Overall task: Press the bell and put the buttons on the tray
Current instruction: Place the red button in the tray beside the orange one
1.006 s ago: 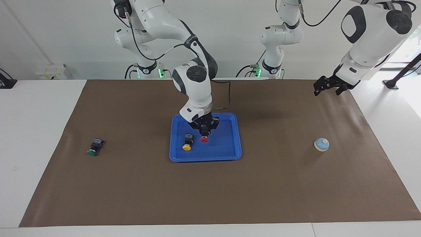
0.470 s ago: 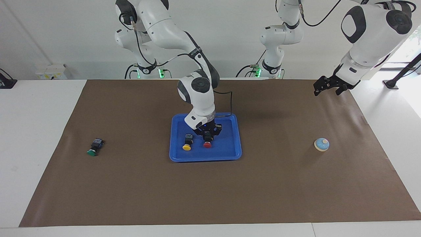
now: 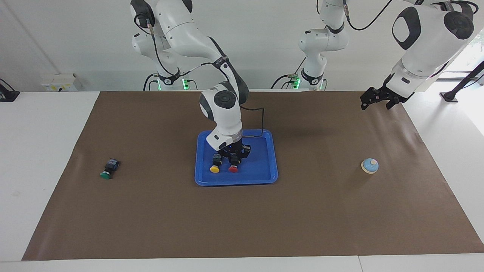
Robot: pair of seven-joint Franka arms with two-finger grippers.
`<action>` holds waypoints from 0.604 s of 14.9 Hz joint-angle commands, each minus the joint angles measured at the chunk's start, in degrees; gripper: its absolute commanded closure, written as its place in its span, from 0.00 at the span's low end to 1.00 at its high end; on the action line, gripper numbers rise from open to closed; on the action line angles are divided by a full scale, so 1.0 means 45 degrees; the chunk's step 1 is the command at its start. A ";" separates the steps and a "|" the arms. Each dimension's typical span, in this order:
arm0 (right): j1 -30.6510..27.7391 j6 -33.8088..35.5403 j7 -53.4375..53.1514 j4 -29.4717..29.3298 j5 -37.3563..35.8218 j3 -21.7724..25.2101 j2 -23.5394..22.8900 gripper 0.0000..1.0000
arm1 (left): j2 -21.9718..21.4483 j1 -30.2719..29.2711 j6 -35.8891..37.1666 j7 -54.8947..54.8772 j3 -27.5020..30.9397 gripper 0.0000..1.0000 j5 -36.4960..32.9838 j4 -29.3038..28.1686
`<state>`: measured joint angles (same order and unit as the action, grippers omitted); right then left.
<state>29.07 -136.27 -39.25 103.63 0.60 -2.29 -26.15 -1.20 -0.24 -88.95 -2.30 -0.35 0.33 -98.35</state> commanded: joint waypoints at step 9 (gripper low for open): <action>-0.2939 0.4733 0.2388 -0.1564 0.0023 0.0020 0.2215 0.00 | -0.0202 0.0054 -0.0155 0.0081 0.0098 0.00 0.0180 -0.0177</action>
<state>20.49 -117.64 -34.48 96.54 0.56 -1.78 -18.29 -1.20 -0.24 -88.95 -2.30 -0.35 0.33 -98.35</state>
